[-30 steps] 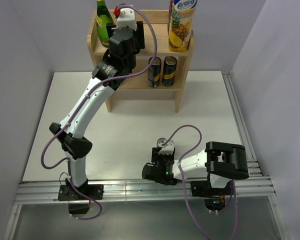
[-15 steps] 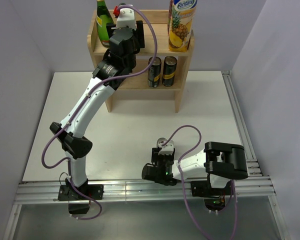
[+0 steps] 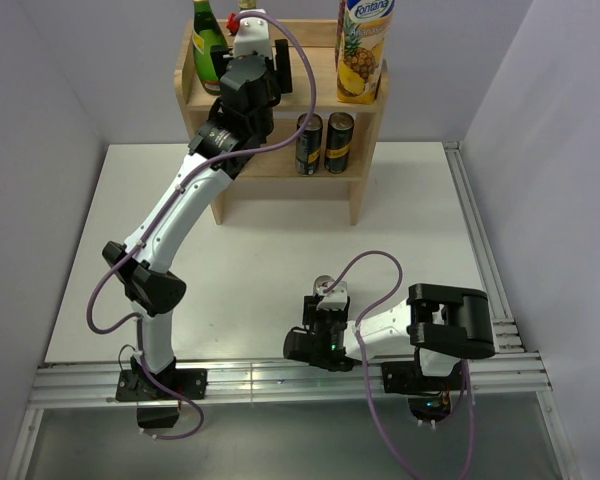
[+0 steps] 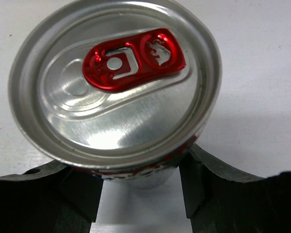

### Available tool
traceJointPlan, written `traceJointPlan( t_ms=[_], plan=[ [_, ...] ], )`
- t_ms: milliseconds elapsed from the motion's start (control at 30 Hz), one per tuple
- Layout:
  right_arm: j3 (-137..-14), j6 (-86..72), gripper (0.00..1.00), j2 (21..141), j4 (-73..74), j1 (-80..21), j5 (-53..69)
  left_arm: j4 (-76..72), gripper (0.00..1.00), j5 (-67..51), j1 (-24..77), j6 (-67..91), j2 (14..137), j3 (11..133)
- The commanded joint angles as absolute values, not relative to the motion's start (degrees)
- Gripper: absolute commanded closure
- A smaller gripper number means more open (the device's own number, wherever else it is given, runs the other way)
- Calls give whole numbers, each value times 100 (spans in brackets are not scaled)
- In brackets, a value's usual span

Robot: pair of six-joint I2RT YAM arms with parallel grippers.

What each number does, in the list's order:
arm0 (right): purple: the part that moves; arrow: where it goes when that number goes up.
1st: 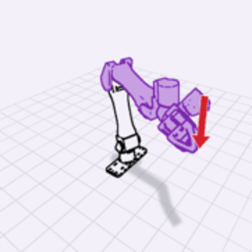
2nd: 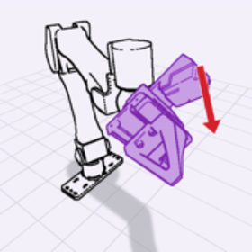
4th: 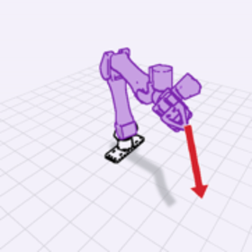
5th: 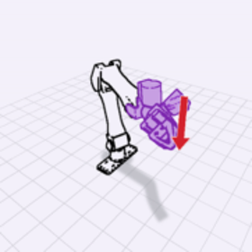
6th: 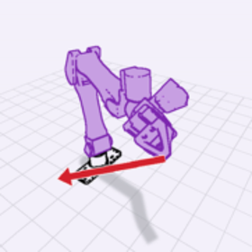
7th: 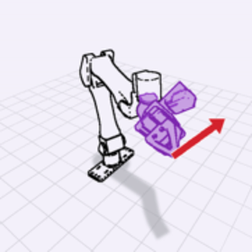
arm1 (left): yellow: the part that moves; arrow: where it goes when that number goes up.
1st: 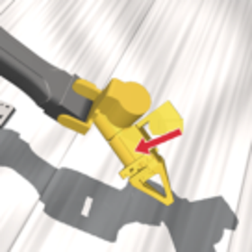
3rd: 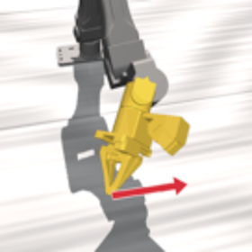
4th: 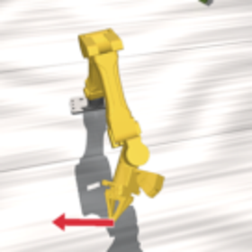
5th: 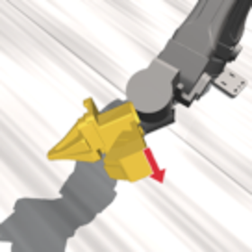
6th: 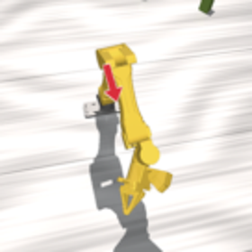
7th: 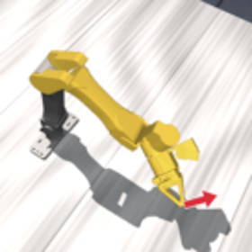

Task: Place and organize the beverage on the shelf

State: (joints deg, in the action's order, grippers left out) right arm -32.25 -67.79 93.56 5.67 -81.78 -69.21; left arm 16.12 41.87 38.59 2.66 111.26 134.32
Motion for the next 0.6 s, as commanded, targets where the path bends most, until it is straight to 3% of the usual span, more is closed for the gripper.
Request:
traceJointPlan(
  t_ms=[0,167,567],
  plan=[
    [-3006,-7277,100,9747,554,-8262,-5186,1310,16,4140,3850,290,11127,13439],
    [-3006,-7269,100,9773,536,-8253,-5186,1292,11,4166,3841,281,11153,13395],
    [-3041,-7260,100,9835,545,-8253,-5194,1160,10,4227,3850,272,11109,13219]
  ],
)
